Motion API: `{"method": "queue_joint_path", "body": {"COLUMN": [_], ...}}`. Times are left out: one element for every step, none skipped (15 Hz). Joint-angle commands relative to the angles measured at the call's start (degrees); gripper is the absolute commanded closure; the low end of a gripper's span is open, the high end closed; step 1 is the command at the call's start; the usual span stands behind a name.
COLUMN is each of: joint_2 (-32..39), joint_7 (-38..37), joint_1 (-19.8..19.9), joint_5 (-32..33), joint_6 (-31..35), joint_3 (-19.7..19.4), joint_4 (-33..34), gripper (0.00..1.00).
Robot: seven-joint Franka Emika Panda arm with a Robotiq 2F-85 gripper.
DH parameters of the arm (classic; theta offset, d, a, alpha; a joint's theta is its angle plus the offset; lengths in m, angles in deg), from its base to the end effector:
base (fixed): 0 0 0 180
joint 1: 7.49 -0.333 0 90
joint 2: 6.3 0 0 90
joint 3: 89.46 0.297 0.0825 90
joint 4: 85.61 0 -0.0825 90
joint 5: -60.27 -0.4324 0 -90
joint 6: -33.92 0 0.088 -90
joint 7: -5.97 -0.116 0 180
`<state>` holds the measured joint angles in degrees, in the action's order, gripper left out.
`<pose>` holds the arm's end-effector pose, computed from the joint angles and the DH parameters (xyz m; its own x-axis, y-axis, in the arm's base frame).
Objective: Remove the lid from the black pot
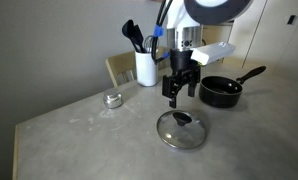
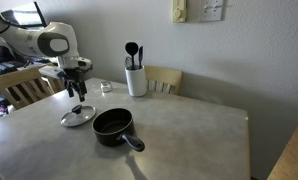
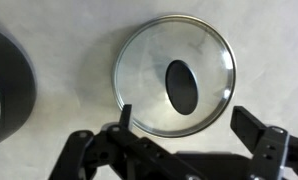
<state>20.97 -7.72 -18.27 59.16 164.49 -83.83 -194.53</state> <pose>0.6185 0.1826 0.1817 0.9938 0.0271 -0.1076 0.0236 -0.9991 -0.0339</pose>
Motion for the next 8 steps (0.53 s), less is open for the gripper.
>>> {"method": "queue_joint_path", "body": {"joint_2": [-5.9, -6.9, -3.5, -4.6, -5.3, -5.8, -5.9, -5.9], "joint_7": [5.5, 7.1, 3.8, 4.8, 5.2, 5.4, 5.5, 5.5], "joint_1": [2.0, 2.5, 1.1, 1.5, 1.7, 1.8, 1.8, 1.8], "joint_5": [-0.8, -0.9, 0.0, 0.0, 0.0, 0.0, 0.0, 0.0], "joint_6": [-4.9, -6.6, -4.5, -5.6, -6.0, -6.2, -6.2, -6.2], "joint_3": [0.3, 0.4, -0.1, -0.1, -0.1, 0.0, 0.0, 0.0], "joint_4": [-3.2, -3.4, -0.6, -1.0, -1.3, -1.6, -1.8, -2.0], "gripper": [0.00, 0.00, 0.00, 0.00, 0.00, 0.00, 0.00, 0.00]}}
